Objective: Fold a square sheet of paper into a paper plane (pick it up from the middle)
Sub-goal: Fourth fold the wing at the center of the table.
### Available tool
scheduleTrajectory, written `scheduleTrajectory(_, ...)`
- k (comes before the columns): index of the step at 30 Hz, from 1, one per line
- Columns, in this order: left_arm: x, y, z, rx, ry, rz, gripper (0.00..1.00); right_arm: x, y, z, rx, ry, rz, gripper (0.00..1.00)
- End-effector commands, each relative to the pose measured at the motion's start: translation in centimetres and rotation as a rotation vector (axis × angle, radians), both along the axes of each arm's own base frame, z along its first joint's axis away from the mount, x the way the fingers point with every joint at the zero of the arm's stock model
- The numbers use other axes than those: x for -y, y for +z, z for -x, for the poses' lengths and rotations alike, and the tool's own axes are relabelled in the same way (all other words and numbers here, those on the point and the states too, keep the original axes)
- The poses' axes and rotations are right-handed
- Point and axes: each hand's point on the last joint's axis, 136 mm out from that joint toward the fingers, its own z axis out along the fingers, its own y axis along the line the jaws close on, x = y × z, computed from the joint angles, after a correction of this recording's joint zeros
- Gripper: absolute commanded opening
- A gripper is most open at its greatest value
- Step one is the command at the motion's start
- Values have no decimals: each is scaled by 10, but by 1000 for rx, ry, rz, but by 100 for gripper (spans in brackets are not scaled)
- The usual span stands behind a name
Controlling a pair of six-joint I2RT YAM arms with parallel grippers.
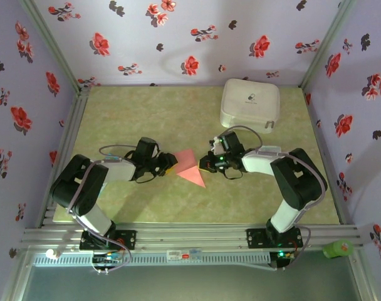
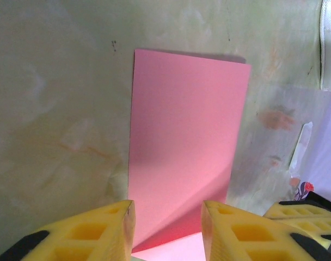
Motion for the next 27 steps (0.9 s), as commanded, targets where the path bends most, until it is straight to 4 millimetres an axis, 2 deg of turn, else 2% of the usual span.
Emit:
scheduleTrajectory(1,0,2,-4,-1,8,12,39,-1,15,-5,24,-18,-72,1)
scheduleTrajectory(4,-2,3,-4,4,20,6,45,0,18,-6,29,-26,-88,1)
scheduleTrajectory(8,-8,1,-3,-4,29,-23,45,2,18,-5,28,-37,-100,1)
scheduleTrajectory(27,6,6,-11,6,1,29,42,5,17,-5,21,-59,-132,1)
